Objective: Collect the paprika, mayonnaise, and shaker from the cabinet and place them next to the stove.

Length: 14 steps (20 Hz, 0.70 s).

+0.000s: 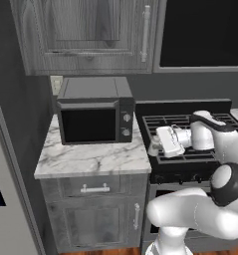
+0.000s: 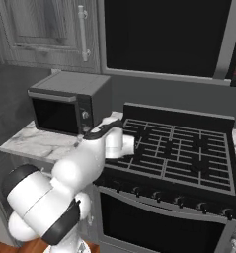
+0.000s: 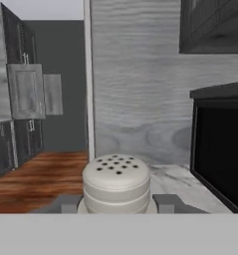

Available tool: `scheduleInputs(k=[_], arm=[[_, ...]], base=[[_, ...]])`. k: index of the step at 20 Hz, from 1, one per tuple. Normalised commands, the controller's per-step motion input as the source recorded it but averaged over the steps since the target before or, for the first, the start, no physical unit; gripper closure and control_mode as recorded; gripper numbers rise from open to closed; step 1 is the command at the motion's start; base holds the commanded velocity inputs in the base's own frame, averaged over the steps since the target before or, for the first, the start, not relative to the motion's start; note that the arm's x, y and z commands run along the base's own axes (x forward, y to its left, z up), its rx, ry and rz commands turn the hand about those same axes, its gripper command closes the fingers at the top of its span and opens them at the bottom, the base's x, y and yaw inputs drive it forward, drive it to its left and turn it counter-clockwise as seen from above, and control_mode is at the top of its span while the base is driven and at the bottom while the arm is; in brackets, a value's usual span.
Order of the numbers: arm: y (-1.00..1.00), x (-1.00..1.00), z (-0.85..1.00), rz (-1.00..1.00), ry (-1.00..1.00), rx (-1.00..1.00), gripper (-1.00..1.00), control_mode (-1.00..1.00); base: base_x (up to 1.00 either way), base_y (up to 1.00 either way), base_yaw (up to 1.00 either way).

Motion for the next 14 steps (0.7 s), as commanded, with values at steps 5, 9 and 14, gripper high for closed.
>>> scheduleInputs(k=[5, 9, 14], arm=[[0.09, 0.22, -0.23, 0.00, 0.01, -0.05, 1.00, -1.00], [0.16, 0.17, -0.24, 0.00, 0.00, -0.07, 1.00, -1.00], [0.08, 0.15, -0.31, 0.00, 0.00, -0.03, 1.00, -1.00]], base=[[0.00, 0.00, 0.00], [0.00, 0.00, 0.00], [0.00, 0.00, 0.00]])
